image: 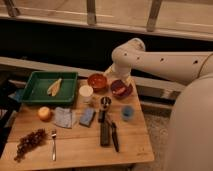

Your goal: Place pepper in purple bowl

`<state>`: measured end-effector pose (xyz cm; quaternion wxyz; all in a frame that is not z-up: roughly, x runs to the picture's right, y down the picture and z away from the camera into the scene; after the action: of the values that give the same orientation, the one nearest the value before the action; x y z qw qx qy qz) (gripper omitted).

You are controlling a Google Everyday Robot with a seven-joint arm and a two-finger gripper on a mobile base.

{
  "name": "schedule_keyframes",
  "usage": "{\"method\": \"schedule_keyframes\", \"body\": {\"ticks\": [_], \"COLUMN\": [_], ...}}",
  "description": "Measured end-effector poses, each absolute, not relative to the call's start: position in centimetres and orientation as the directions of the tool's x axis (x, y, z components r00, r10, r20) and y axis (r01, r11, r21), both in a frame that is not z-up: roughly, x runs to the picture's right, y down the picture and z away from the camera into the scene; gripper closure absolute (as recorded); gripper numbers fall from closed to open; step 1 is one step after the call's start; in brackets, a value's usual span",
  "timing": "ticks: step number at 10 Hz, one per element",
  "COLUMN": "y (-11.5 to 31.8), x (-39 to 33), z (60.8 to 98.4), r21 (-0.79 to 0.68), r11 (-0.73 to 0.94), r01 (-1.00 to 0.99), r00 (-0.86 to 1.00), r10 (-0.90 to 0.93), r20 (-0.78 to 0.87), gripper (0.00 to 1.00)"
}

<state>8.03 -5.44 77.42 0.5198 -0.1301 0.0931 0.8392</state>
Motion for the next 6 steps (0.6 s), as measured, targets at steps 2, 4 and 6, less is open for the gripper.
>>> {"method": "schedule_keyframes", "body": {"ticks": [2,4,6], "y": [-4.5,-4.0,-4.0], "x": [8.1,7.5,7.7], "z": [80.0,82.7,84.3], "r21": [-0.026,-0.071,-0.070], "r11": [-0.525,-0.585,-0.616], "r01": [-0.851,-0.808,-0.785], "r00": [-0.484,-0.516,-0.535], "r10": [0.801,0.761,0.730], "r20": [-0.351,-0.392,-0.426], "gripper": [0.20,0.20,0.20]}}
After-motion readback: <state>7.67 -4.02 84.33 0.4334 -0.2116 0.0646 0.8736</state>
